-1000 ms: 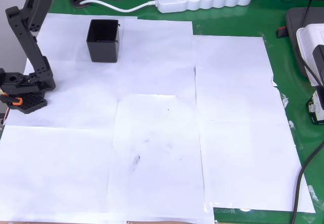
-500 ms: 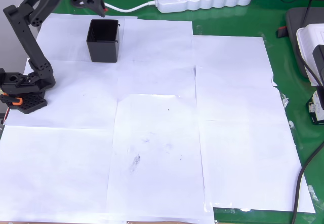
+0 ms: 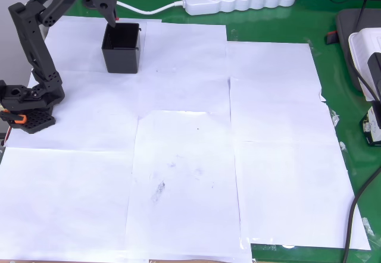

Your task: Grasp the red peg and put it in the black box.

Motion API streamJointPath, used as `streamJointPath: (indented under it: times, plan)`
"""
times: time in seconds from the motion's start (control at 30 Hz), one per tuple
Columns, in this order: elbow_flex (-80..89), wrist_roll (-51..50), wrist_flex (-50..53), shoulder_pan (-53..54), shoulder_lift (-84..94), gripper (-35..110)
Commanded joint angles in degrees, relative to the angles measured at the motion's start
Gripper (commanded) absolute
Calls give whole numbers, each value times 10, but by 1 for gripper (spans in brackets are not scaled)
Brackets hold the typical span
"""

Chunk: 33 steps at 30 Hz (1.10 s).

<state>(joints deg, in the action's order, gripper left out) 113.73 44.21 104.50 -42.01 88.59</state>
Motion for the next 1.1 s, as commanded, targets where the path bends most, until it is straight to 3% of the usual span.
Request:
streamJointPath:
  times: [0.0, 0.43, 0.57, 0.7, 1.07]
  plan:
    - [1, -2, 23, -5, 18, 0]
    - [6, 37, -54, 14, 107, 0]
    - [4, 46, -56, 7, 109, 2]
    - [-2, 43, -51, 6, 109, 13]
    - [10, 47, -33, 12, 101, 13]
